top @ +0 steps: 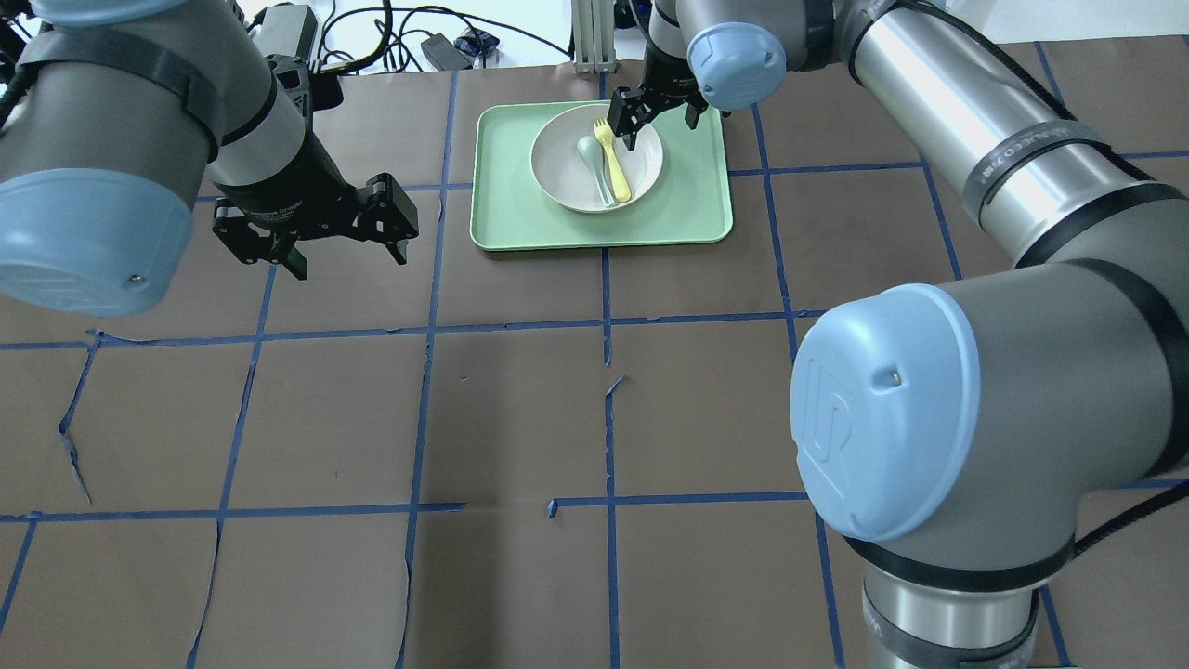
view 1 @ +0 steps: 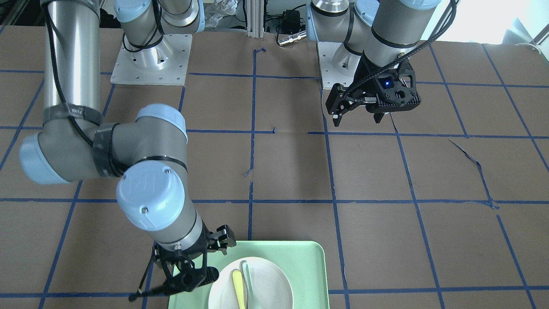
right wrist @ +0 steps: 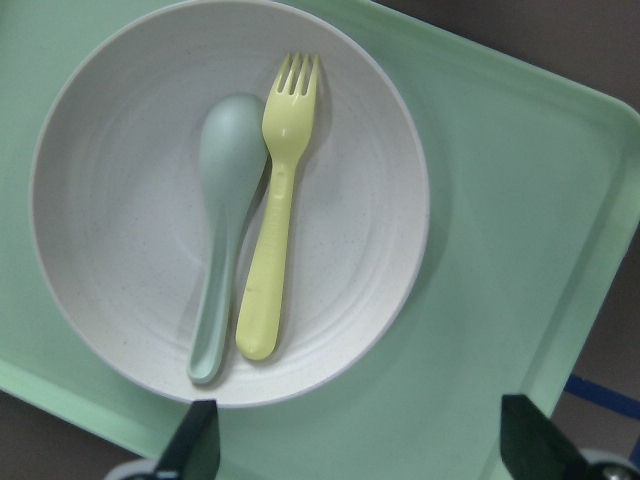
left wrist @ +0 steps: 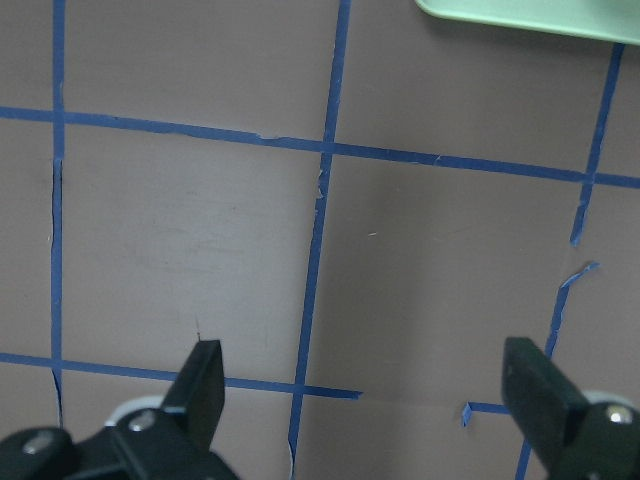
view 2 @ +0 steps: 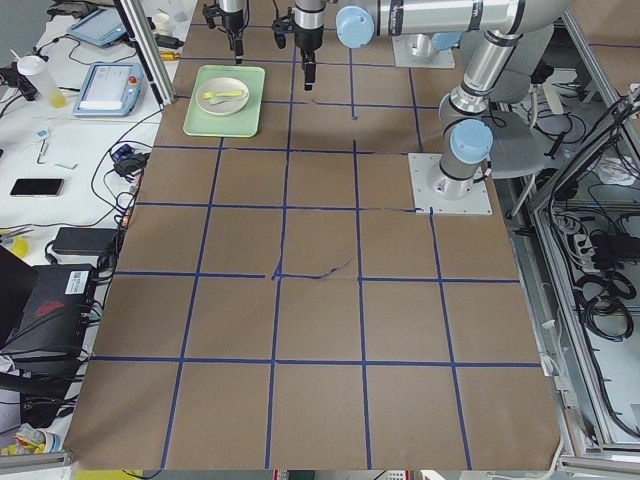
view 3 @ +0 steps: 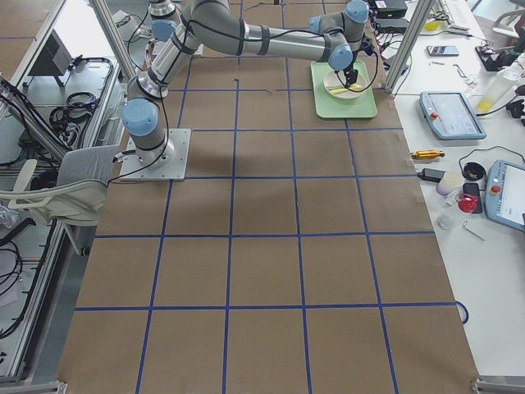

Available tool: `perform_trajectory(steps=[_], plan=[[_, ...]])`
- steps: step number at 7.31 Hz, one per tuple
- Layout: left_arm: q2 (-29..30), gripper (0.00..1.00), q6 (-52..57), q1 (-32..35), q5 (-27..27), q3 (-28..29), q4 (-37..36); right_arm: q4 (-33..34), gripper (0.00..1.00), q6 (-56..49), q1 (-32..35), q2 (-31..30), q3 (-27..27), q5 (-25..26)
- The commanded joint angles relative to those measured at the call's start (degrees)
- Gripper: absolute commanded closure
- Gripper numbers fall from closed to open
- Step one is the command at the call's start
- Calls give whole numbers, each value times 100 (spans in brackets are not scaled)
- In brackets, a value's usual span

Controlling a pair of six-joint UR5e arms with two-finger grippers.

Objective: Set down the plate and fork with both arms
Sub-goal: 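Reach the right gripper into the plate and grasp the yellow fork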

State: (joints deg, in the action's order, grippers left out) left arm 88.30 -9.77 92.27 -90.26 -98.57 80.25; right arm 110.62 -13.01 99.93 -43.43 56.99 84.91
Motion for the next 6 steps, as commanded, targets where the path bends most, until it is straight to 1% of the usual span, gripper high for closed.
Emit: perform_trajectory(steps=[1, 2, 4, 5, 6], plan=[[3, 0, 1, 1, 0, -13, -1, 153, 0, 175, 27, 649, -765, -192], [12, 0, 1, 1, -26, -13, -1, 170, 2, 158, 27, 835, -891, -255], [38, 0, -7, 1, -44, -13, -1, 153, 24, 158, 70, 898, -866, -273], [38, 0, -7, -7, -44, -13, -9, 153, 26, 202, 167, 898, -831, -273], [38, 0, 10, -16, -44, -13, -9, 144, 39, 228, 237, 933, -752, -273]])
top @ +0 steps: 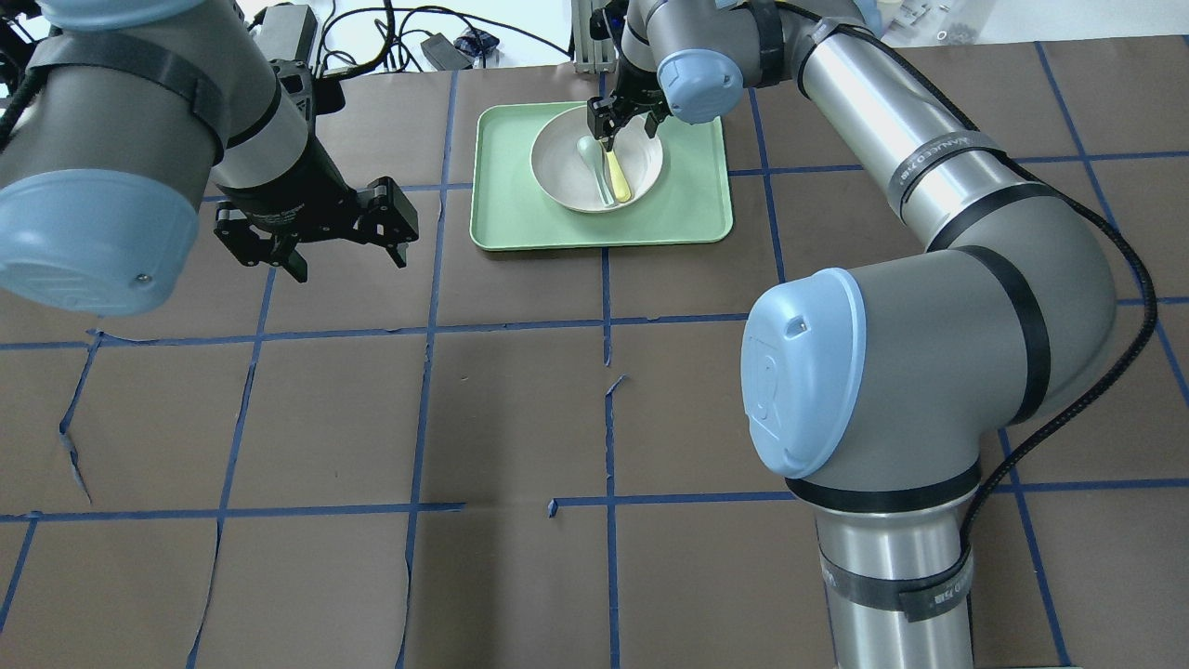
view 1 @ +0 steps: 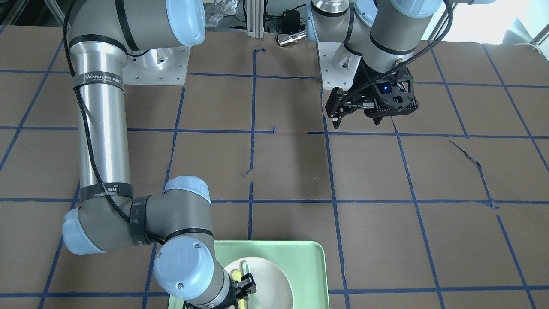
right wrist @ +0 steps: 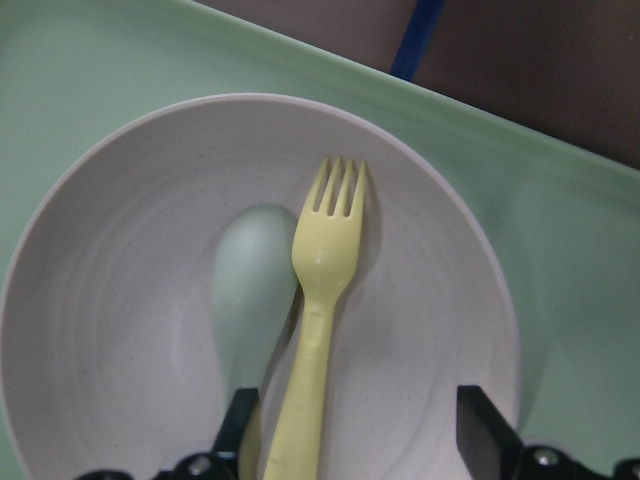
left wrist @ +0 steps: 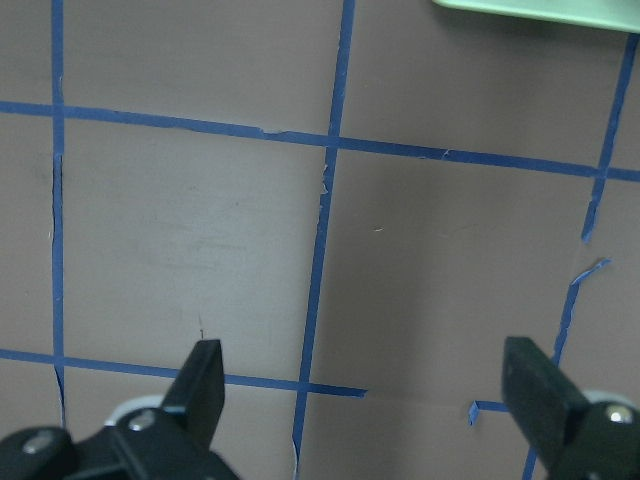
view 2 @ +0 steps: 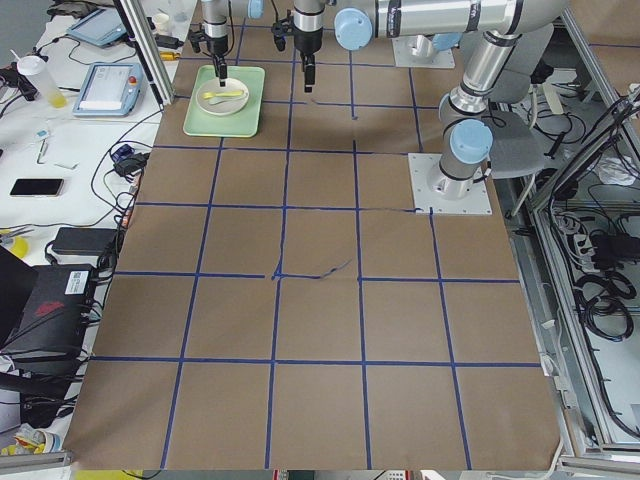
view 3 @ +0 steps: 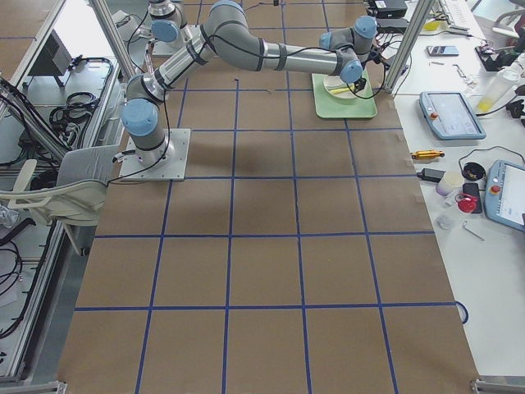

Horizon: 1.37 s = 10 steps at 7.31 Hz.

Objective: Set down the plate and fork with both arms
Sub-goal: 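Reach the right gripper into the plate and grasp the yellow fork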

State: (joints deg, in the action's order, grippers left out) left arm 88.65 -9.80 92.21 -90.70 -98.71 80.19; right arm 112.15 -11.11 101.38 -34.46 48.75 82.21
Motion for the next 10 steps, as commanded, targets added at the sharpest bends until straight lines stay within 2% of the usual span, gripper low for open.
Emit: perform_trajectory(steps=[1, 3, 7, 8, 10], plan=[[3, 0, 13, -10, -1, 1, -3, 18, 39, 13, 93, 10, 265, 5], [29, 0, 13, -10, -1, 1, -12, 27, 42, -75, 93, 10, 284, 6], [30, 0, 4, -10, 8, -25, -21, 27, 56, -58, 93, 36, 328, 6], [30, 0, 4, -10, 8, -25, -21, 27, 62, -49, 93, 36, 354, 6], [30, 0, 13, -10, 8, -25, -30, 27, 86, -5, 93, 18, 354, 6]])
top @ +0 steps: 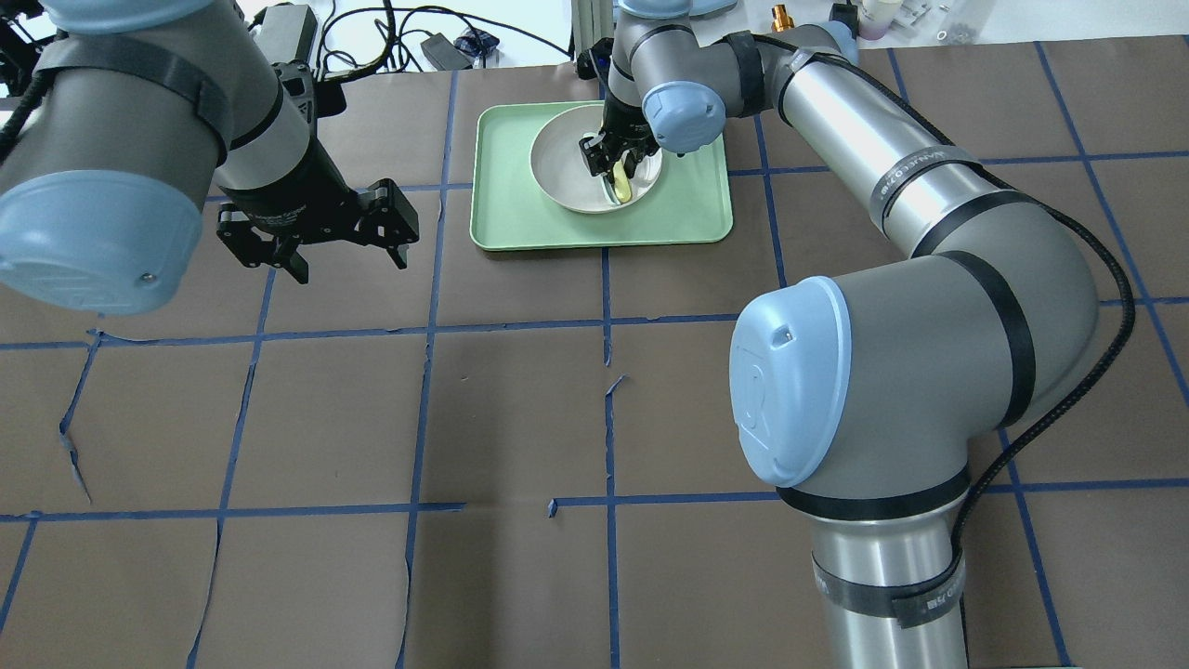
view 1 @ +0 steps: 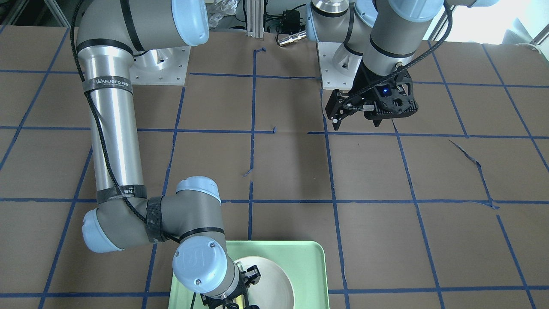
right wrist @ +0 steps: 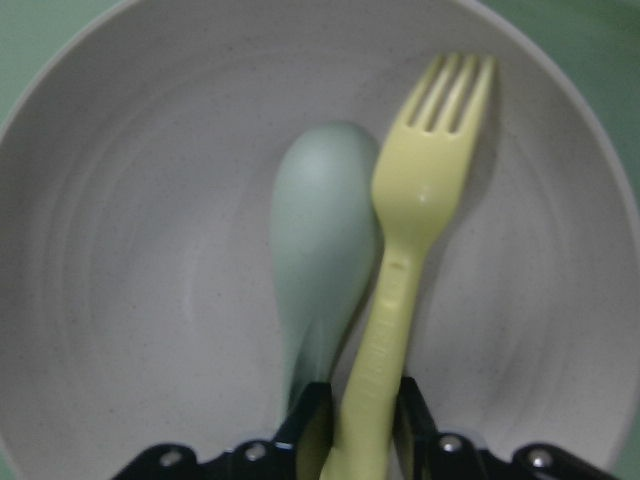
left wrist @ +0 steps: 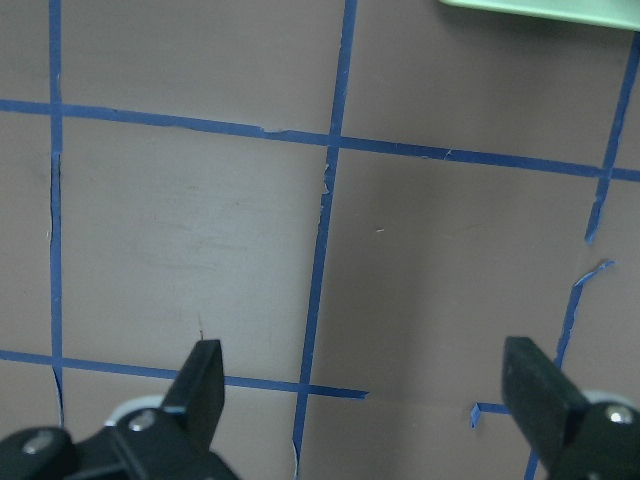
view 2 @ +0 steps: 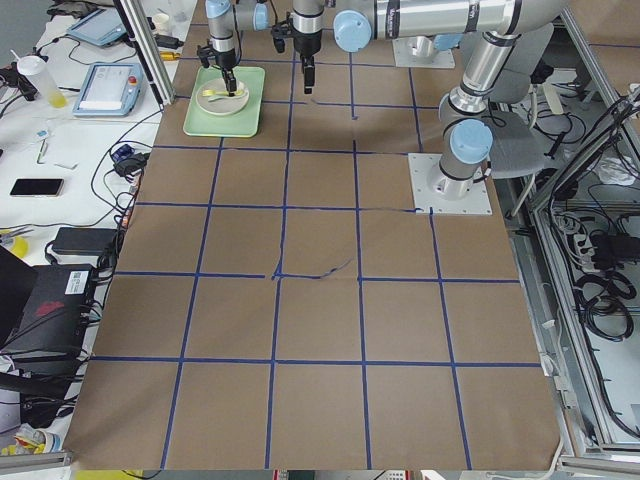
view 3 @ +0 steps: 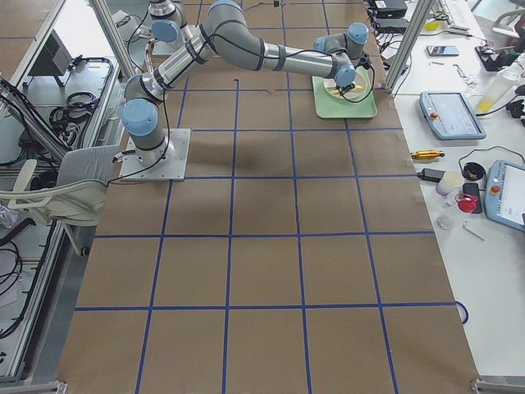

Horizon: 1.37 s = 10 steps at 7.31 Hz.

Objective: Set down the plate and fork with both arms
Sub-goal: 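Lift the fork out with the right gripper and lower it beside the plate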

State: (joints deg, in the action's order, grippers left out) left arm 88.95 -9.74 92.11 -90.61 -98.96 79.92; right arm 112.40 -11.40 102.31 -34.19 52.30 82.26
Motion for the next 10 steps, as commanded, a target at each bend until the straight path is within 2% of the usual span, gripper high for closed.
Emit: perform_trajectory(steps=[1, 4, 6, 8, 10], plan=[[0, 0, 7, 0, 0, 0, -3, 1, 86, 41, 0, -18, 9, 0], [0, 0, 7, 0, 0, 0, -12, -8, 86, 68, 0, -79, 9, 0], [-9, 0, 16, -9, 0, 9, -12, -17, 86, 347, -9, -342, 79, 35], [-18, 0, 25, -17, 0, 26, -21, -17, 86, 734, -96, -579, 254, 123], [-18, 0, 25, -26, 0, 17, -21, -17, 84, 1321, -403, -729, 604, 430]])
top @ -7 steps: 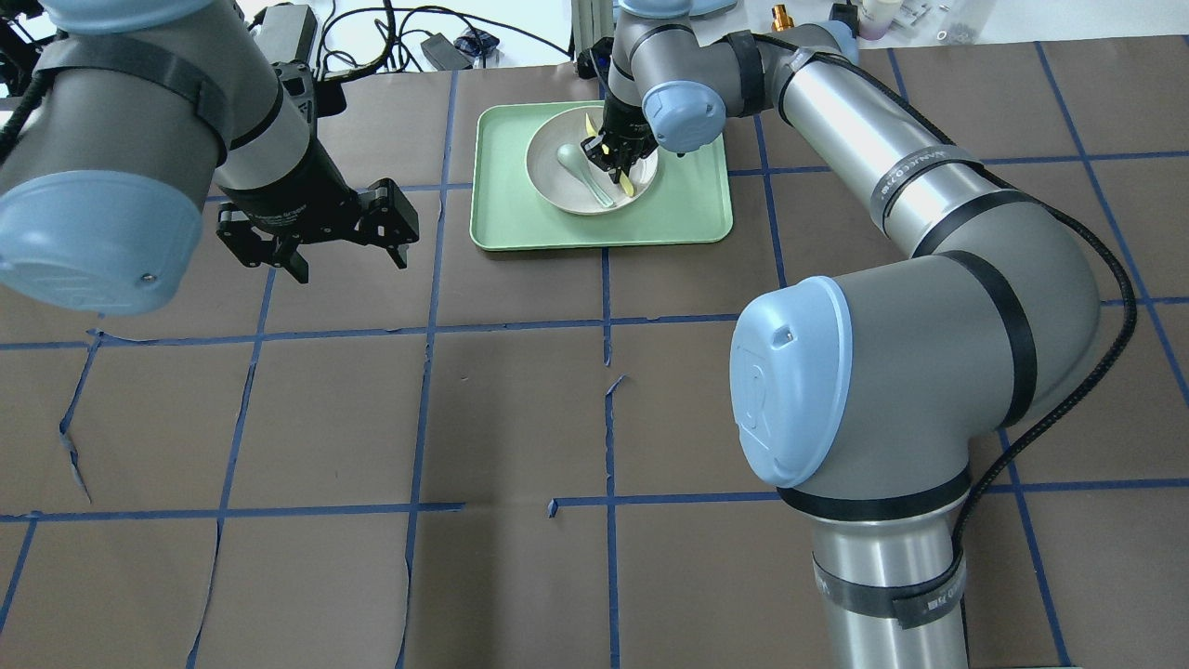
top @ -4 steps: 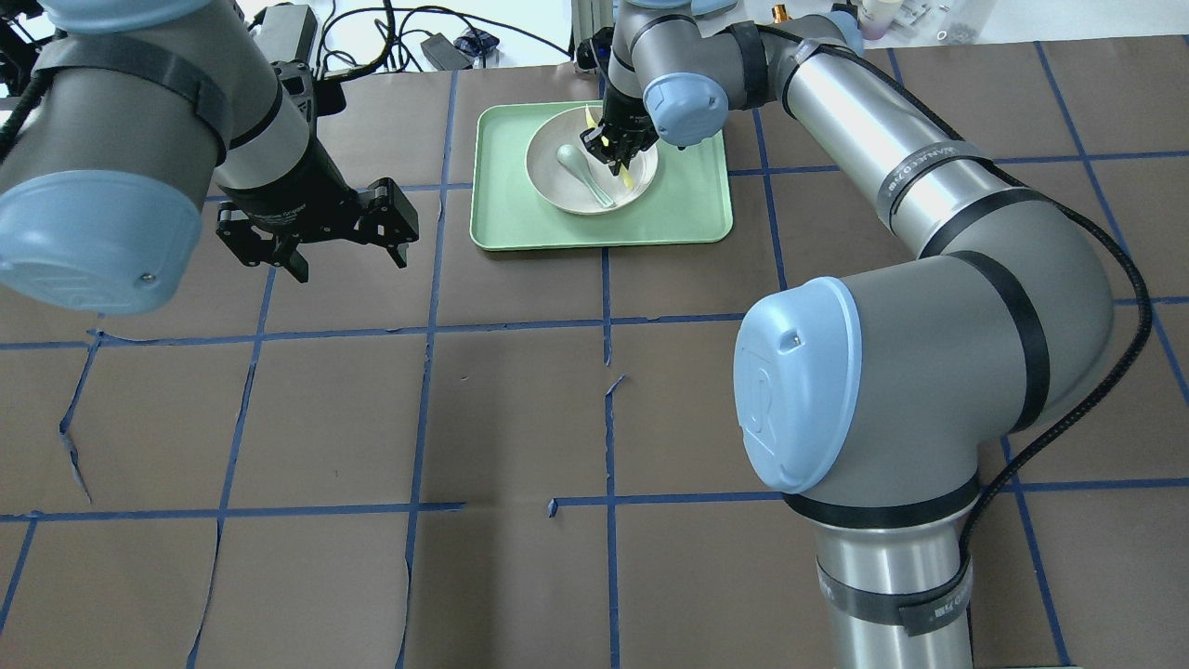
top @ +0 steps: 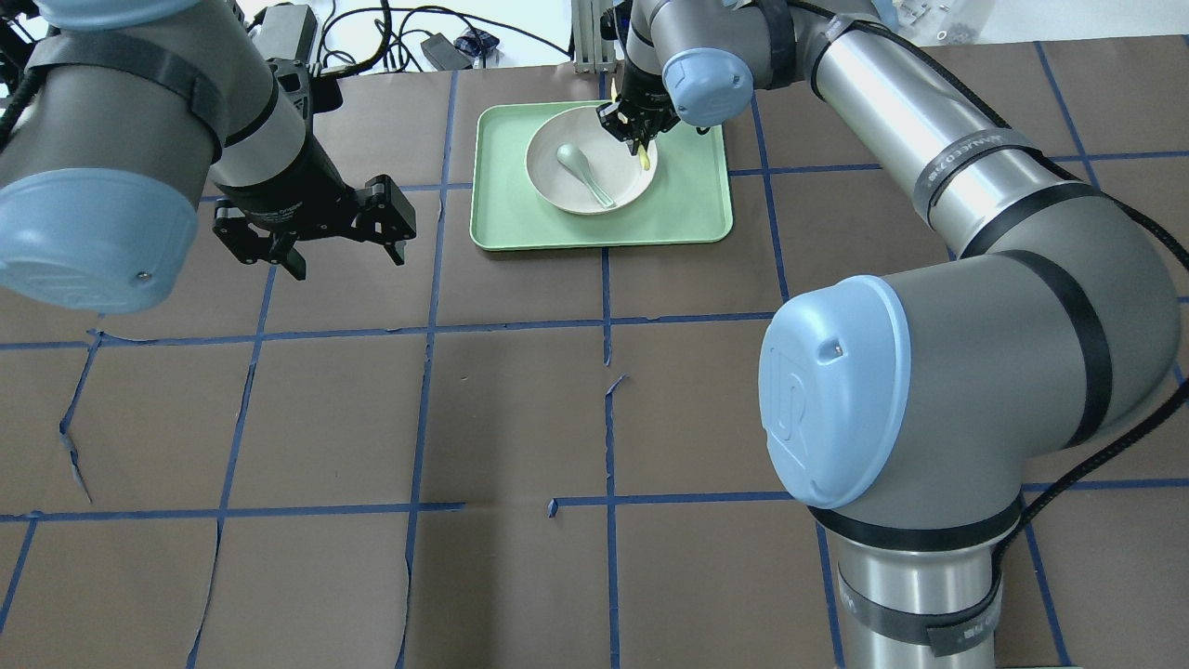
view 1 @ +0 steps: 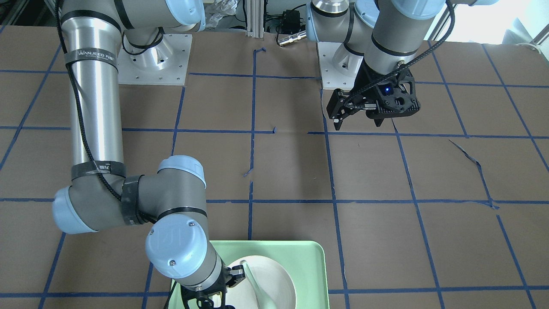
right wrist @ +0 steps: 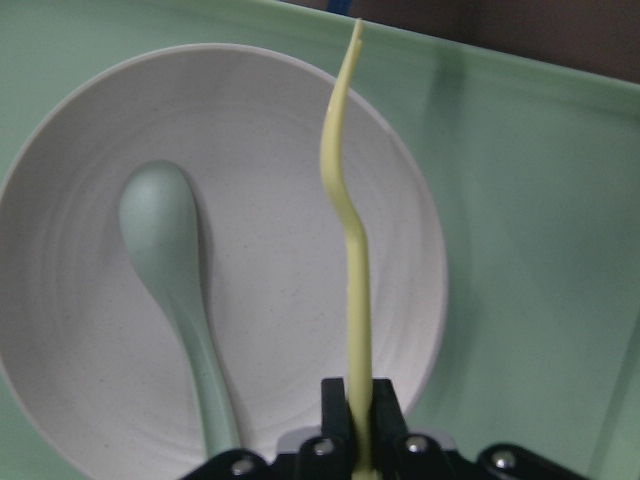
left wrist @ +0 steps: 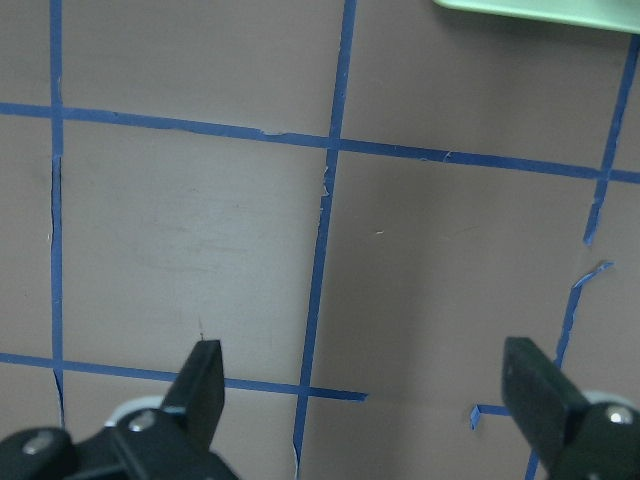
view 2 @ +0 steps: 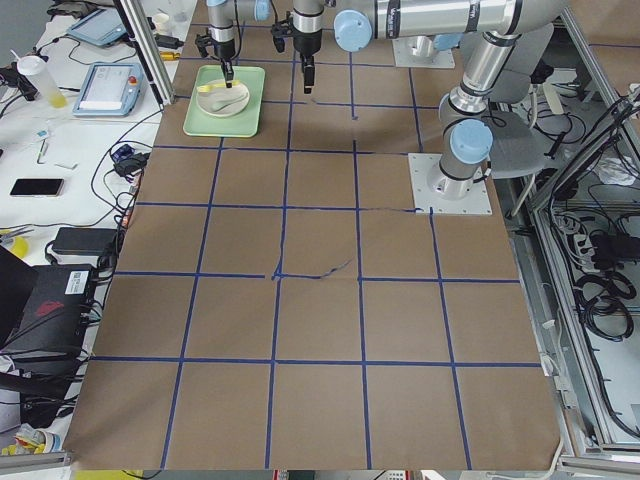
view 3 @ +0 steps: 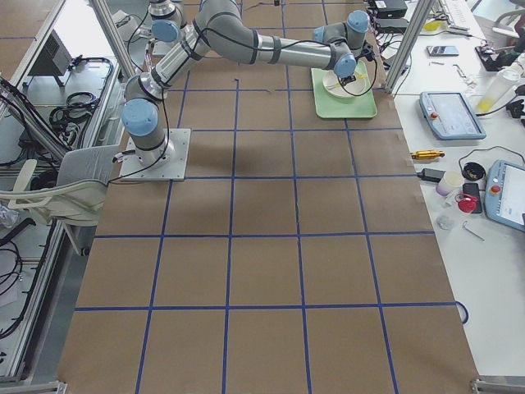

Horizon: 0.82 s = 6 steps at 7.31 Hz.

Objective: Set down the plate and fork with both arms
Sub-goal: 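Lift the fork out with the right gripper and lower it beside the plate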

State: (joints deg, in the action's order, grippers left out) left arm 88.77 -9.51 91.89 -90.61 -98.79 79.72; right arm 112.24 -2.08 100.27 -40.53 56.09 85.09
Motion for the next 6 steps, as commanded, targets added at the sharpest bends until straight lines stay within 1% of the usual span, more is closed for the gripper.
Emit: perform_trajectory(steps=[1, 2, 3, 4, 5, 6], plan=[[8, 0, 1, -13, 0, 0, -9, 9, 84, 541, -297, -69, 366, 123], [8, 0, 1, -13, 0, 0, -9, 0, 83, 934, -367, -78, 559, 53], [8, 0, -7, -14, 0, -9, -9, 9, 83, 1060, -385, -60, 665, 17], [8, 0, -7, -5, 0, -9, -9, 17, 74, 1131, -385, -60, 701, 17], [17, 0, -16, -5, 0, -9, -9, 35, 34, 1140, -385, -60, 719, -140], [9, 0, -8, -5, 0, -9, -9, 44, 0, 1166, -385, -95, 727, -202]])
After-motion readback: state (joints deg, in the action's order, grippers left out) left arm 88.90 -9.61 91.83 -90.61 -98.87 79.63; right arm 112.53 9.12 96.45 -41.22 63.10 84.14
